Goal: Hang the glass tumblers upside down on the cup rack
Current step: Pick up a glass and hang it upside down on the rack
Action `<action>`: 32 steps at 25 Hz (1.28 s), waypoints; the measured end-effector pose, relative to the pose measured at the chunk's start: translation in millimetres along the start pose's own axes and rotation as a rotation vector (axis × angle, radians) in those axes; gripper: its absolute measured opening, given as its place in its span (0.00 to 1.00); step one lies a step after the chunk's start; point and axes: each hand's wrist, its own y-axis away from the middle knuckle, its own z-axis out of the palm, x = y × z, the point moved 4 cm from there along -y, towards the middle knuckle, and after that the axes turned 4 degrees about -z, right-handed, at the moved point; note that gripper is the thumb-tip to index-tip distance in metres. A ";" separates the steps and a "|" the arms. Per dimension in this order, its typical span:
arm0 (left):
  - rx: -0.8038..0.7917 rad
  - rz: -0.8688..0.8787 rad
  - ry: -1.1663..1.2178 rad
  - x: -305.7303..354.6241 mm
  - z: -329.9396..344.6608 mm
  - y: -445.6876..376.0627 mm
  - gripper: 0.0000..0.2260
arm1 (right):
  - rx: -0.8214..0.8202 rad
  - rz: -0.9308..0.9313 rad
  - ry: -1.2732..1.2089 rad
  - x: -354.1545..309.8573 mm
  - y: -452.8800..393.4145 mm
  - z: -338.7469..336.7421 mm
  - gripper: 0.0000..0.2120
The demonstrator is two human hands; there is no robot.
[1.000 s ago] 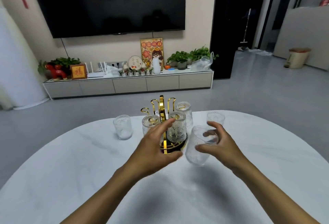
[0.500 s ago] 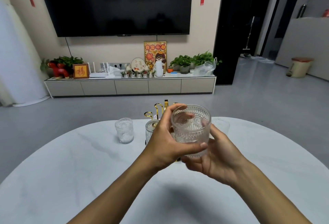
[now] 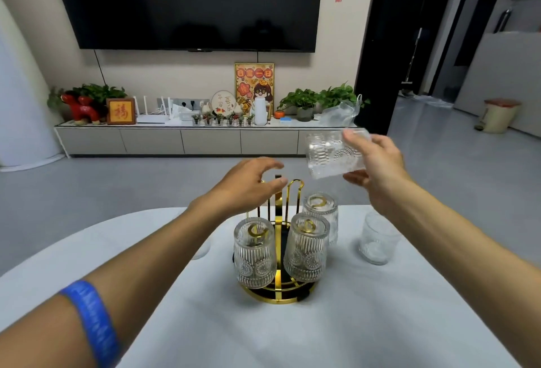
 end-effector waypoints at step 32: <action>0.000 0.042 0.271 -35.2 14.8 -18.4 0.20 | -0.406 -0.834 1.046 36.9 25.7 55.9 0.08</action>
